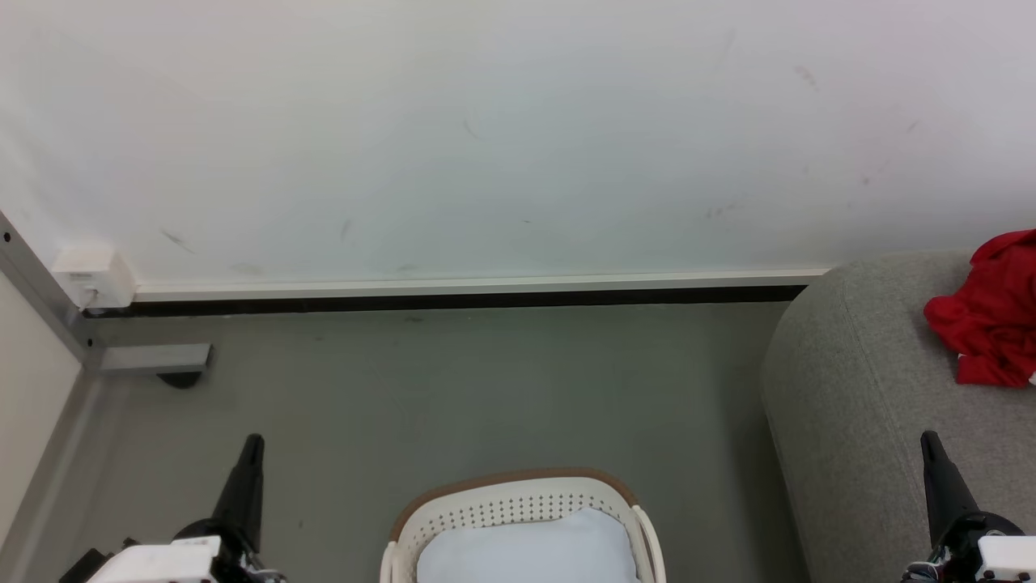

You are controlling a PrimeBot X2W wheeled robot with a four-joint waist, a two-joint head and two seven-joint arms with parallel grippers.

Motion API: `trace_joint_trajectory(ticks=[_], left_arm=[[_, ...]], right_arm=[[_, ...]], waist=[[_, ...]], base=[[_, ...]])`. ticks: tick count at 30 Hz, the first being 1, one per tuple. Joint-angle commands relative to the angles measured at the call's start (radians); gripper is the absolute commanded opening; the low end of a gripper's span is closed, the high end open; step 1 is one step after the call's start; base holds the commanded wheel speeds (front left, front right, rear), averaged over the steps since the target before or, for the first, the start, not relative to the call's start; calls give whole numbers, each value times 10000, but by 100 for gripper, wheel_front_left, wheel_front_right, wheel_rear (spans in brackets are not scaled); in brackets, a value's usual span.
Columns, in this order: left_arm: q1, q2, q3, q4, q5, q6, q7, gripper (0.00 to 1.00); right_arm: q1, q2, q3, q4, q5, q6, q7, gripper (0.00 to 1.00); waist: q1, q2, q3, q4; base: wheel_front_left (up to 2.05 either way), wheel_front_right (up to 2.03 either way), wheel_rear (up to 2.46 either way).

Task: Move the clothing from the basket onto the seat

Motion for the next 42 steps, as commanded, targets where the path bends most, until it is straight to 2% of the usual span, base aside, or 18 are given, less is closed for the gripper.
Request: trace_joint_trajectory(ticks=[1,42], left_arm=[[-90,20,24,-5,-141,-62,38,0],[-90,22,22,-6,-142,-63,37,0]], right_arm=[[-117,19,-51,-46,-63,-21,20,0],[-119,22,-63,-45,-83,-21,38,0]], waist=[[0,0,0,0],[0,0,0,0]], base=[[0,0,0],[0,0,0]])
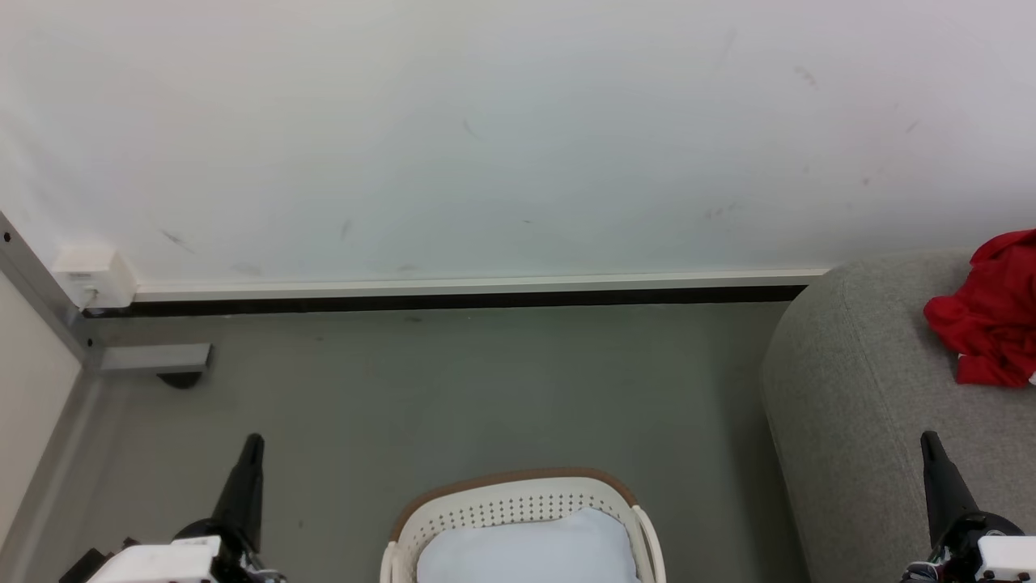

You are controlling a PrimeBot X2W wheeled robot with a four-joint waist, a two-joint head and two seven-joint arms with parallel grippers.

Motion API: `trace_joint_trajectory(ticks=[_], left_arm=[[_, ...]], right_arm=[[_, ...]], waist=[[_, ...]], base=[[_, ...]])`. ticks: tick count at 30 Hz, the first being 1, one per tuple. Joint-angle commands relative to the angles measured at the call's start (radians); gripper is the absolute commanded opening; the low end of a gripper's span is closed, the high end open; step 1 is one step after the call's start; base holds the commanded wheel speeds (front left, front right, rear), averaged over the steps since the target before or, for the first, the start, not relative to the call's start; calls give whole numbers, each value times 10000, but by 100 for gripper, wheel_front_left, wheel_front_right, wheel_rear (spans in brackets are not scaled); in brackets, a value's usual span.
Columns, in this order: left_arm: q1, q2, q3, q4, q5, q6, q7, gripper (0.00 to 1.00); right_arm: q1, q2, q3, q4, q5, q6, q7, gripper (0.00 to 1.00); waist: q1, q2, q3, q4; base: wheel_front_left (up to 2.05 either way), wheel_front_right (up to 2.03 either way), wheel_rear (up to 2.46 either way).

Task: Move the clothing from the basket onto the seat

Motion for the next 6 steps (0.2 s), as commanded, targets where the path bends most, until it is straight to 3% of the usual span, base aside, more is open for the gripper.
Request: trace_joint_trajectory(ticks=[1,6], left_arm=[[-90,24,22,-6,-142,-63,37,0],[-90,24,22,-6,-143,-63,36,0]], right_arm=[[-118,5,-48,-45,-80,-21,37,0],[-118,6,-50,-45,-81,-21,38,0]], waist=[[0,0,0,0],[0,0,0,0]], base=[[0,0,0],[0,0,0]])
